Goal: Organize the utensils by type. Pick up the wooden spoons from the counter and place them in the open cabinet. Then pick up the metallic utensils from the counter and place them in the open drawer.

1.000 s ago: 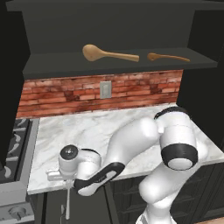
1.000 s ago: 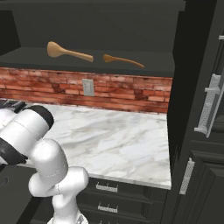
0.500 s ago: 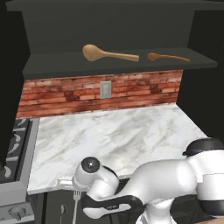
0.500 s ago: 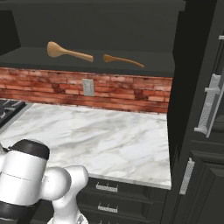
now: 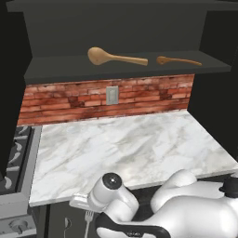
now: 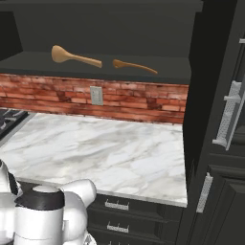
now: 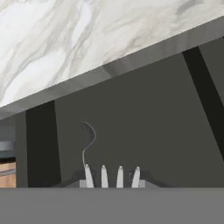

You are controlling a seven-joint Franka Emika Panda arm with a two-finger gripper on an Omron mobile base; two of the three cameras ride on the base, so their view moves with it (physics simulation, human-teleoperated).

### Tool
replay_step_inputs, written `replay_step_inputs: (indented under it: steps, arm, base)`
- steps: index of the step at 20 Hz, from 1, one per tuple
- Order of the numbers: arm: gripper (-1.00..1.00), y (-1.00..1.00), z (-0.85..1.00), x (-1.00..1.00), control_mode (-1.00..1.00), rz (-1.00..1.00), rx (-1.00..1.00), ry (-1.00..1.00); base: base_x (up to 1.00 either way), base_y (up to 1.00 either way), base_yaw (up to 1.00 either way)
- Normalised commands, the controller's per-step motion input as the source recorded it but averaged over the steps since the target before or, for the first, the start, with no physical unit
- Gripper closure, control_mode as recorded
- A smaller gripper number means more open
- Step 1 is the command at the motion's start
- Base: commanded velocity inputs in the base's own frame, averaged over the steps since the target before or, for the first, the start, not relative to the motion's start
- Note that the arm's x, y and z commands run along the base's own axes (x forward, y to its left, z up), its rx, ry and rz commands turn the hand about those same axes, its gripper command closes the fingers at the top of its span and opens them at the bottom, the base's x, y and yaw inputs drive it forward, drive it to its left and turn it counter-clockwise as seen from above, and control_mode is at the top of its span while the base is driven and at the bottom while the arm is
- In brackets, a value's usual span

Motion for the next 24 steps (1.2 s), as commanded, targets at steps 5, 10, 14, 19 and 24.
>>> replay_step_inputs:
  steps: [5,10,14,19,24]
  arm:
    - [1.0,-0.08,0.03,-0.4,-1.0,-0.06,0.03,0.09]
    - [1.0,-0.05,0.0,-0.28,-1.0,-0.06,-0.01,0.09]
    - [1.0,-0.09,0.0,-0.04,-1.0,-0.03,-0.14,0.04]
    - [1.0,-0.26,-0.03,0.0,-1.0,-0.04,-0.17,0.02]
    - [1.0,-0.2,-0.08,0.01,-1.0,-0.05,-0.11,0.01]
  base:
    - [0.0,0.0,0.0]
    - [0.0,0.0,0.0]
    - [0.0,0.0,0.0]
    - [0.0,0.0,0.0]
    - [0.0,0.0,0.0]
